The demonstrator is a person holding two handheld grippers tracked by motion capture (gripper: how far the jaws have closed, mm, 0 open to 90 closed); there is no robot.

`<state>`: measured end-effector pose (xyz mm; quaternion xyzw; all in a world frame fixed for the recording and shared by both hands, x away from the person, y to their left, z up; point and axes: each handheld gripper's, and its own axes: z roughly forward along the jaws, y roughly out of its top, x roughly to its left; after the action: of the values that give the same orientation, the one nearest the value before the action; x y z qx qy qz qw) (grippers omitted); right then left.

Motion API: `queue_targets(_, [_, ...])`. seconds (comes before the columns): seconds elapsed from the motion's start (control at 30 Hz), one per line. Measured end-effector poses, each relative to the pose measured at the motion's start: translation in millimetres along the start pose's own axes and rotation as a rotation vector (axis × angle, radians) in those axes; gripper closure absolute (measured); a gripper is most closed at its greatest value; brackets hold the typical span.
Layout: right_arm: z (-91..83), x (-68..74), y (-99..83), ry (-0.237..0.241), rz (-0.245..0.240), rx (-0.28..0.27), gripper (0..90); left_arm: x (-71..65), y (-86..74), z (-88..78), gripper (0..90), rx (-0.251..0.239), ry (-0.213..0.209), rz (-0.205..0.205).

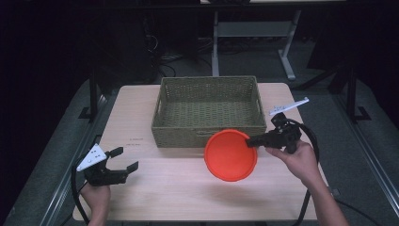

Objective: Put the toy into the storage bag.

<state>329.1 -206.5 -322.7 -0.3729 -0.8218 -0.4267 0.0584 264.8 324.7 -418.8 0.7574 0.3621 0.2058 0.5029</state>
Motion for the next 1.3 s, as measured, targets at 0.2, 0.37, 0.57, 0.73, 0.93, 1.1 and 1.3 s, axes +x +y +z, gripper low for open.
queue_targets(0.2, [-7.0,3.5,21.3,0.002,-0.006,-0.01,82.0,0.7,0.3,0.7,12.7,0.001,0.005,0.007])
queue_targets(0.37, [-11.6,2.1,38.4,0.011,-0.005,-0.029,82.0,0.7,-0.2,0.3,12.6,0.0,0.005,-0.001])
queue_targets(0.57, [-14.8,-3.7,58.4,0.016,0.019,-0.059,82.1,-0.6,0.3,1.9,12.6,-0.005,0.004,0.001])
queue_targets(0.73, [-15.8,-7.0,80.6,-0.012,0.019,-0.064,82.1,-0.6,0.1,2.4,12.6,-0.002,0.002,0.001])
queue_targets(0.93, [-11.3,-11.5,105.3,-0.022,0.035,-0.077,82.0,-0.5,-0.3,2.2,12.7,-0.004,0.001,-0.001])
queue_targets(1.1, [-2.4,-16.8,119.9,-0.035,0.047,-0.065,82.0,-1.0,0.2,2.3,12.6,-0.001,0.002,0.004])
queue_targets(1.3, [6.2,-27.7,130.7,-0.041,0.071,-0.065,82.0,-0.5,-0.2,2.4,12.6,0.0,0.006,0.0])
